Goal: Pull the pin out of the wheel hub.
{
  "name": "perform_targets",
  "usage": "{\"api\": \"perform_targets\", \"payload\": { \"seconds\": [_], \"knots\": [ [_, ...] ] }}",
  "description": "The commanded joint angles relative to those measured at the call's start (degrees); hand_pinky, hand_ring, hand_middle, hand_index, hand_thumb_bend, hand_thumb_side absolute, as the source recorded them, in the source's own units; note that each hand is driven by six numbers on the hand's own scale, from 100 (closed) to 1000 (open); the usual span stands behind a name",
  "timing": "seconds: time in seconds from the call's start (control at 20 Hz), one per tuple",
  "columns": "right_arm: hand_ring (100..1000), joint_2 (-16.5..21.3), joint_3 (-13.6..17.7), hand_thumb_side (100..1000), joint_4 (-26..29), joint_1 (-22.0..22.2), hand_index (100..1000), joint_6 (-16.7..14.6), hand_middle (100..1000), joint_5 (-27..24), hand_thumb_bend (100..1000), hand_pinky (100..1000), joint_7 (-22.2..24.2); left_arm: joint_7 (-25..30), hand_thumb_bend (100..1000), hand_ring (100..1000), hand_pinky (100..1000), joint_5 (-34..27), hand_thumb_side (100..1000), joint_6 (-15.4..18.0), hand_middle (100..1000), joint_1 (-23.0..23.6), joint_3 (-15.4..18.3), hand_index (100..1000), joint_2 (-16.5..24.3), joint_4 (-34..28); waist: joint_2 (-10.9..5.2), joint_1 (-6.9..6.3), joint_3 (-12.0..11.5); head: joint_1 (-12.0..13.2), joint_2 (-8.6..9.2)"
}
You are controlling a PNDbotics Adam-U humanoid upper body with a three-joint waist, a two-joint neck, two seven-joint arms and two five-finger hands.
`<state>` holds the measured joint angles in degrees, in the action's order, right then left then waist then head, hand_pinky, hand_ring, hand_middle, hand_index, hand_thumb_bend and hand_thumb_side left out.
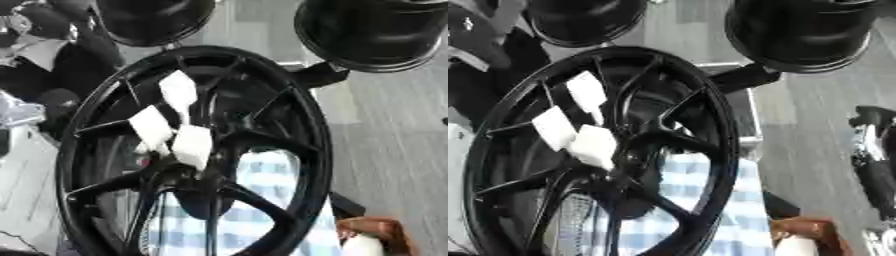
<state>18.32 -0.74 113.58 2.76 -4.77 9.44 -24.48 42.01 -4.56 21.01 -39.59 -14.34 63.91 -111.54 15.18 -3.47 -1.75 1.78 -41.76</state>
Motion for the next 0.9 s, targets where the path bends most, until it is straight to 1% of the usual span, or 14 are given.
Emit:
{"api": "perform_targets", "payload": {
  "seconds": [0.05, 0.2, 0.4, 0.5, 0.6, 0.65, 0.9],
  "knots": [
    [648, 0.33, 0.01, 662, 1.01, -0.29, 665, 0.09, 499, 0.01, 100, 775, 0.03, 1.01, 199, 784, 884, 0.87, 462, 1.4, 726, -1.2, 0.2, 874, 0.97, 0.32, -0.84, 0.02, 0.0, -0.02, 0.25],
    [647, 0.29, -0.06, 661, 1.01, -0.31, 665, 0.13, 499, -0.03, 100, 775, 0.11, 2.72, 273, 783, 881, 2.43, 507, 1.83, 711, -1.89, -1.04, 866, 0.83, 1.15, -0.85, 0.05, 0.1, 0.1, 0.17],
    [647, 0.26, -0.19, 664, 1.01, -0.25, 665, 0.22, 498, -0.15, 100, 775, 0.28, 5.77, 326, 787, 879, 4.76, 542, 2.32, 720, -3.61, -3.12, 872, 0.07, 3.44, -0.92, 0.03, 0.22, 0.28, 0.0],
    [647, 0.24, -0.25, 665, 1.01, -0.24, 665, 0.26, 498, -0.23, 100, 775, 0.39, 6.95, 343, 791, 879, 5.86, 547, 2.61, 732, -4.89, -4.26, 878, -0.7, 5.33, -0.98, 0.0, 0.27, 0.37, -0.16],
    [646, 0.21, -0.25, 668, 1.01, -0.22, 665, 0.3, 497, -0.29, 100, 775, 0.44, 7.9, 380, 799, 884, 6.77, 517, 3.11, 745, -6.15, -5.42, 875, -1.63, 7.35, -1.04, -0.03, 0.34, 0.43, -0.21],
    [646, 0.19, -0.24, 665, 1.01, -0.22, 665, 0.31, 497, -0.32, 100, 775, 0.45, 8.41, 380, 800, 884, 7.32, 546, 3.45, 746, -6.66, -5.96, 874, -2.05, 8.2, -1.06, -0.05, 0.39, 0.45, -0.22],
    [645, 0.0, -0.29, 667, 1.01, -0.29, 664, 0.43, 496, -0.55, 100, 774, 0.55, 9.89, 393, 798, 885, 9.1, 524, 5.01, 741, -8.52, -8.72, 869, -4.26, 11.63, -1.1, -0.07, 0.69, 0.6, -0.52]
  ]
}}
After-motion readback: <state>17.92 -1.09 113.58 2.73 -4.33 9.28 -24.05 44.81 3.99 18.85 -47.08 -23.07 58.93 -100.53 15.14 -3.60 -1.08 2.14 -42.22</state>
